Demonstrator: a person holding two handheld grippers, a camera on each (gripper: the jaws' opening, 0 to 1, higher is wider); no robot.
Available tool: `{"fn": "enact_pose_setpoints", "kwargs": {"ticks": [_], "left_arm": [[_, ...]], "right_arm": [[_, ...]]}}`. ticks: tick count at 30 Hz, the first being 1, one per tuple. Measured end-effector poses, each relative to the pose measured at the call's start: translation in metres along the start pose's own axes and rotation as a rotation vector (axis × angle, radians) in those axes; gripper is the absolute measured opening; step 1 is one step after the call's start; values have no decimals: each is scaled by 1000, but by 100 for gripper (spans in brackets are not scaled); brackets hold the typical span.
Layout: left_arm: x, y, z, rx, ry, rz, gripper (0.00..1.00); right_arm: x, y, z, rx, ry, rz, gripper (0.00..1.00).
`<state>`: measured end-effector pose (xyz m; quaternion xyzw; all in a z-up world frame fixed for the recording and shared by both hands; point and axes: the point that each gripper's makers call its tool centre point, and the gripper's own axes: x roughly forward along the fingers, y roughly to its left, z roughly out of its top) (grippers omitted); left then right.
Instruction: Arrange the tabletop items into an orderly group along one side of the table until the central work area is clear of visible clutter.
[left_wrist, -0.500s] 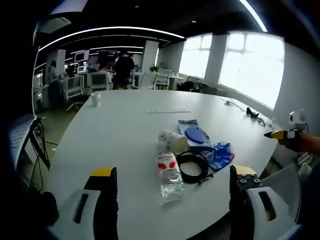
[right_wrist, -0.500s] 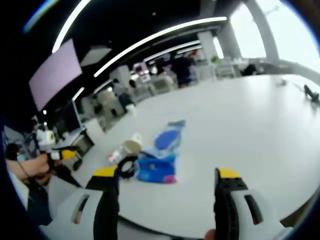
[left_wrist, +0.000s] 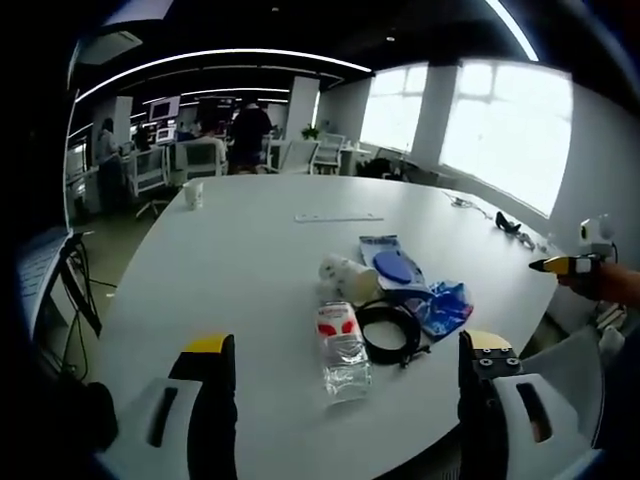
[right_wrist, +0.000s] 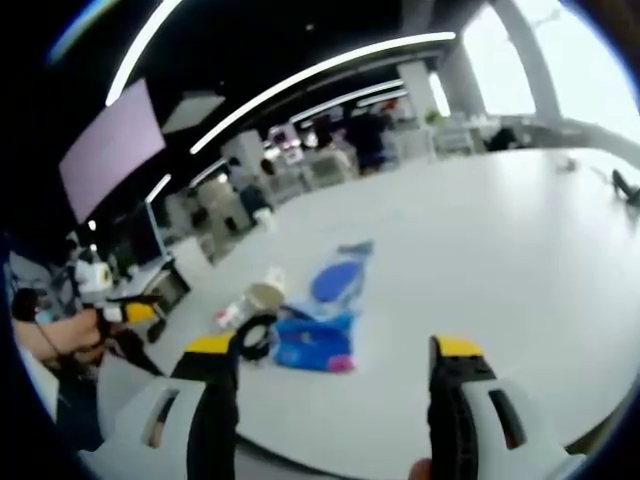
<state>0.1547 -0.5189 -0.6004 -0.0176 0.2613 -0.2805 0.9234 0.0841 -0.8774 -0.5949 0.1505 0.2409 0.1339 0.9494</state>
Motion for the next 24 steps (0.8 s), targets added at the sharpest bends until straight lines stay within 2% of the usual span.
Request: {"fn": "enact_pose_setpoints", "kwargs": {"ticks": [7,18,24], "left_arm": [[0,5,-3,-10,5,9,91],[-2,5,-9,-25,12,7,92],[-2,6,-10,-28,13,7,92]], "right_arm": [[2,6,1,-33,8,27,77],[7,21,-8,-158,73,43,86],[8,24,-6,-162,68,49,86]]}}
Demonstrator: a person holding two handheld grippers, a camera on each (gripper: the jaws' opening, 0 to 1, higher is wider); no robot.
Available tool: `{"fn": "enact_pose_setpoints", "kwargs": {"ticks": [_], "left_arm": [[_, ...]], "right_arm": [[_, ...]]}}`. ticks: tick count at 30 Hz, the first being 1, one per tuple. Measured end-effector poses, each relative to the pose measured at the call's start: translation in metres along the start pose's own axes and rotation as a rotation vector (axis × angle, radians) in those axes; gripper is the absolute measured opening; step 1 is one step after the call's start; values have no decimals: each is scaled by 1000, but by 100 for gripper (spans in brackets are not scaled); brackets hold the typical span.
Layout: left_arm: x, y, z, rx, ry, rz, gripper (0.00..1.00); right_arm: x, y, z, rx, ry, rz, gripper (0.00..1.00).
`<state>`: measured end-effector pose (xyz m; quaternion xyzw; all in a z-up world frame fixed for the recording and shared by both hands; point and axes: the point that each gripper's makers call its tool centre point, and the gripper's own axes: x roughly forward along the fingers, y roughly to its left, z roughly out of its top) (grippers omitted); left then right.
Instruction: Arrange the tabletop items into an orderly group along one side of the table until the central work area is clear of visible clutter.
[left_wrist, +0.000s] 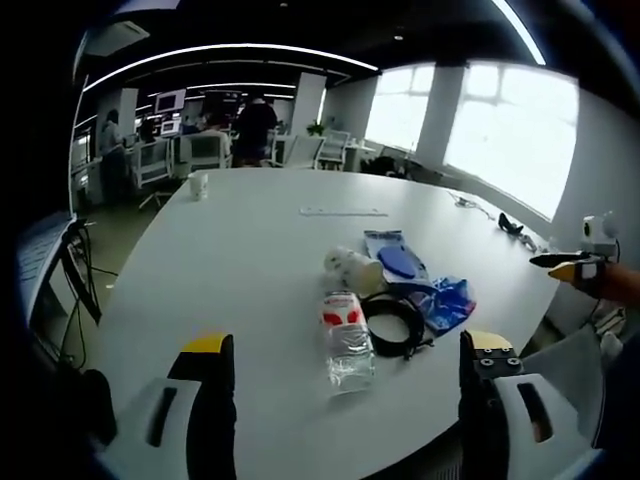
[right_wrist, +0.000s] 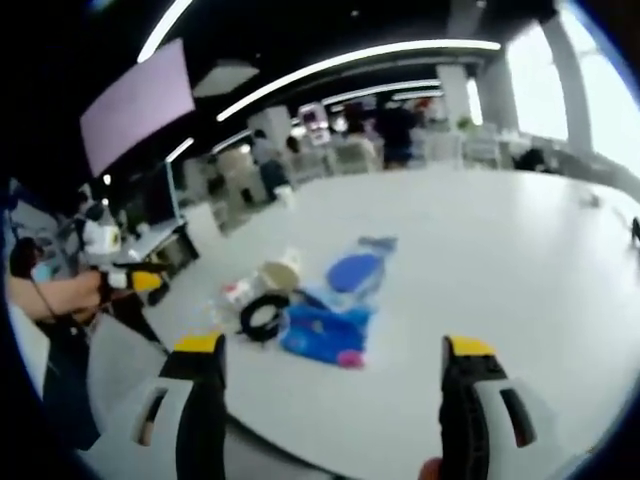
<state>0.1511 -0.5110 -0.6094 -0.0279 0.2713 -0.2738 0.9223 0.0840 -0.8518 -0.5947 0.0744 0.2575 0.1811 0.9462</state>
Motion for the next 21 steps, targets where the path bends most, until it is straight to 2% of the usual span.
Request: {"fn": "enact_pose_setpoints", "kwargs": {"ticks": [15,21], "left_arm": [[2,-3,-4,0,14,-1,92],[2,-5,-5,35,36,9,90]], "right_arm": [[-2,-2,-5,18,5,2,85],[1,-3,-4,25,13,17,85]]}}
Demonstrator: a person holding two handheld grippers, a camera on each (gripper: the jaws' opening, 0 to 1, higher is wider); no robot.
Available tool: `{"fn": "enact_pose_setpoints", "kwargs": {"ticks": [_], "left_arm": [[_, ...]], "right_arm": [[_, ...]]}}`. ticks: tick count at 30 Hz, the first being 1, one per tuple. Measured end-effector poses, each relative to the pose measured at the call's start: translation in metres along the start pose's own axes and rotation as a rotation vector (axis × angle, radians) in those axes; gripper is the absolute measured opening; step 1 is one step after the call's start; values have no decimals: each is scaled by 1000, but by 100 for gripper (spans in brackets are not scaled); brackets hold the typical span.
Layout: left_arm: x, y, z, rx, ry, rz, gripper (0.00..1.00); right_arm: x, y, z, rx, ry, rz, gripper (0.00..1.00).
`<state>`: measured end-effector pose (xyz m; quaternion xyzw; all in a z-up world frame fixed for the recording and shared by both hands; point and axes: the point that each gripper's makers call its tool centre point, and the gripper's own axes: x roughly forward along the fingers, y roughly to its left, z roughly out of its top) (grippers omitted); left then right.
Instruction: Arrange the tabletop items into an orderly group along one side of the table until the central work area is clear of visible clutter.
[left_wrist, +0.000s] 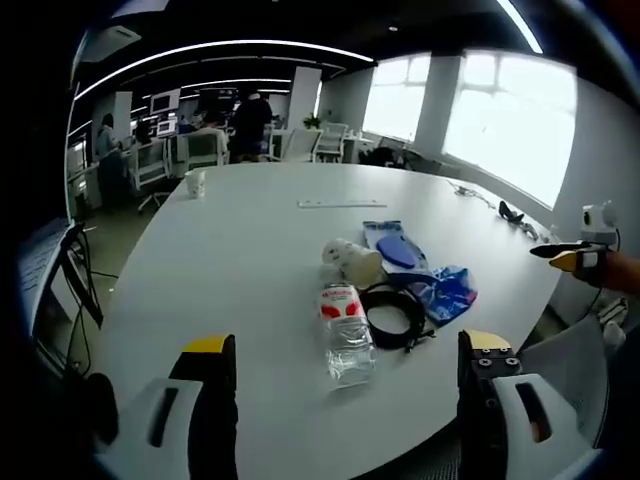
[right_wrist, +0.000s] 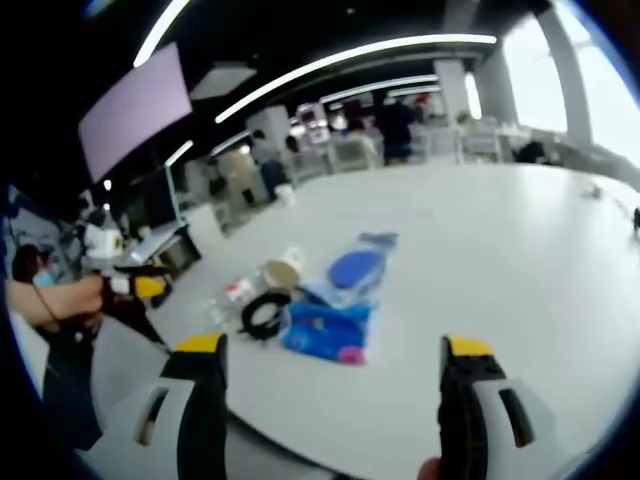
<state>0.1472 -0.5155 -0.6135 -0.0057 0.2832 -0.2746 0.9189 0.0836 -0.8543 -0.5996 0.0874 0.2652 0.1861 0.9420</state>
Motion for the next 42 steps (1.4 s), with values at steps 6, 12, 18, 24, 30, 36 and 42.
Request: {"fn": "enact_pose_setpoints", "kwargs": {"ticks": [6,12,18,24,30,36,42], "left_arm": [[0,3,3,4,6,13,91],[9,5,4,-15,23,14,90],[31,1,11,-16,41,-16,90],[48,5,15,-15,51,-37,88],[64,7,13,-26,74,-39,88],[73,3,1,-17,116,-54,88],[79,2,-3,-28,135,-56,88]], "right_arm": [[4,-1,2,-23,18,37,84],[10,-7,2,-4,20,30,84],[18,-6,10,1,15,20,84],[26,-7,10,4,21,15,83],[34,-13,8,15,33,10,83],[46,-11,8,12,48,29,83],[53,-6,15,35,27,52,83]]}}
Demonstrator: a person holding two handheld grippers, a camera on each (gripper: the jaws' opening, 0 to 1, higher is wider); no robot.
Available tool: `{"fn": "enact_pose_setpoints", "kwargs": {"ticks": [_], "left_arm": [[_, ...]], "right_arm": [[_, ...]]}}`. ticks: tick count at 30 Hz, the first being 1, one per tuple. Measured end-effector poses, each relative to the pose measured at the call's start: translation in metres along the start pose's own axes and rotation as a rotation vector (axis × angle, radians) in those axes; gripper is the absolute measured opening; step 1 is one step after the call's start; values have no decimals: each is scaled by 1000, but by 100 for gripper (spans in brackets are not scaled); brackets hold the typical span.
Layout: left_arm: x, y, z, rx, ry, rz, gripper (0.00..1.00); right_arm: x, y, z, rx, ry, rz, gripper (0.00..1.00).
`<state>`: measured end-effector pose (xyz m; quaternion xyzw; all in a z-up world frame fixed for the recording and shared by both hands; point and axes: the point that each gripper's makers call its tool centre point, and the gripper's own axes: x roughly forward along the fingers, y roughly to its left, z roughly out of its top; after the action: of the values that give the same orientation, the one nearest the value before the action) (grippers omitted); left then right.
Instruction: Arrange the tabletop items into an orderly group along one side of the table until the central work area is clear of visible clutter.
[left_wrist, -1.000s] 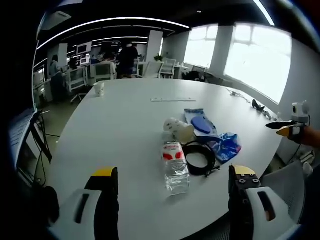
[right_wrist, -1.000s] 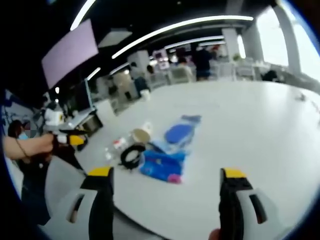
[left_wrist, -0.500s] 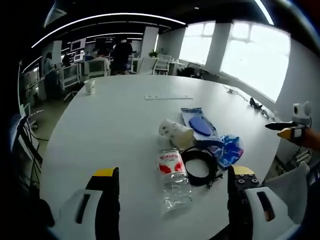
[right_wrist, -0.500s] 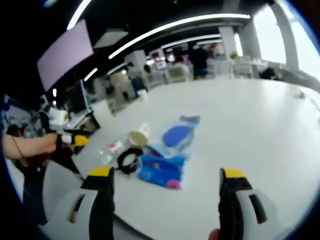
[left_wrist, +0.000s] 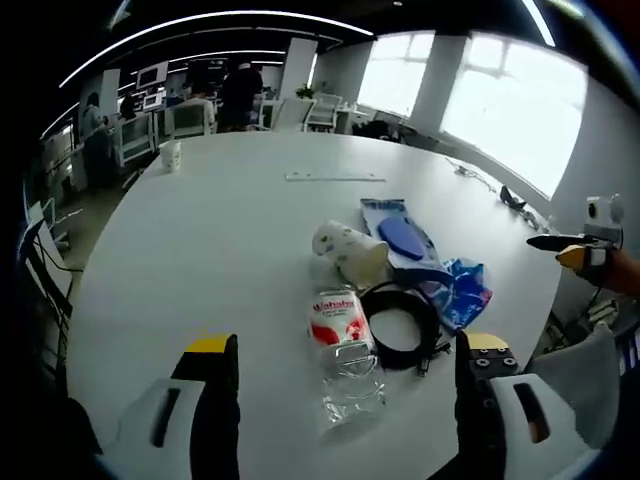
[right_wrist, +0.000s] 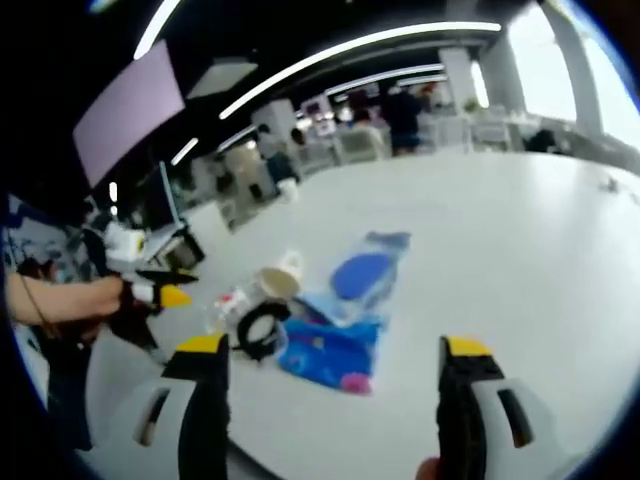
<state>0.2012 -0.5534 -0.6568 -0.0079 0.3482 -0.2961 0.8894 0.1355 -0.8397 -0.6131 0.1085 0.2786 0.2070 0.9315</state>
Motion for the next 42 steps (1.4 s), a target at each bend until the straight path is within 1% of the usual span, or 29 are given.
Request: {"fn": "enact_pose_setpoints", "kwargs": {"ticks": [2,6,7,9,11,14,18,22,29,35,38,42], "left_arm": [[4,2,-1,-4,9,1,88],[12,-1,-3,-12,22,0,88],[13,-1,-3,-11,24,-1,88],[18,-3,-6,-22,34,-16,88],[22,-5,-9,-50,49,-40,88],[26,-4,-12,-40,56,-36,88],[30,-6,-14,-37,65,-40,87],[34,-5,-15,-33,74,-31,86],[44,-7,-25,-44,99,-25,85],[47,-10,-33,-30,130,-26,84],[49,-8,-38,-44,147,-20,85],[50,-8,-40,-43,155,-13,84]], "right_arm": [[2,1,4,18,-19,9,83],[3,1,8,51,-42,13,82],[2,1,13,92,-72,22,82],[-2,-2,17,139,-107,16,81],[-4,-5,14,129,-97,-2,81],[-7,-5,10,105,-75,-6,81],[-11,-5,4,108,-63,-18,81],[-10,0,-1,83,-36,-15,81],[-7,5,1,91,-44,-7,80],[-7,5,1,96,-44,-9,80],[-6,5,0,99,-41,-6,79],[-5,6,0,98,-39,-3,79]]}}
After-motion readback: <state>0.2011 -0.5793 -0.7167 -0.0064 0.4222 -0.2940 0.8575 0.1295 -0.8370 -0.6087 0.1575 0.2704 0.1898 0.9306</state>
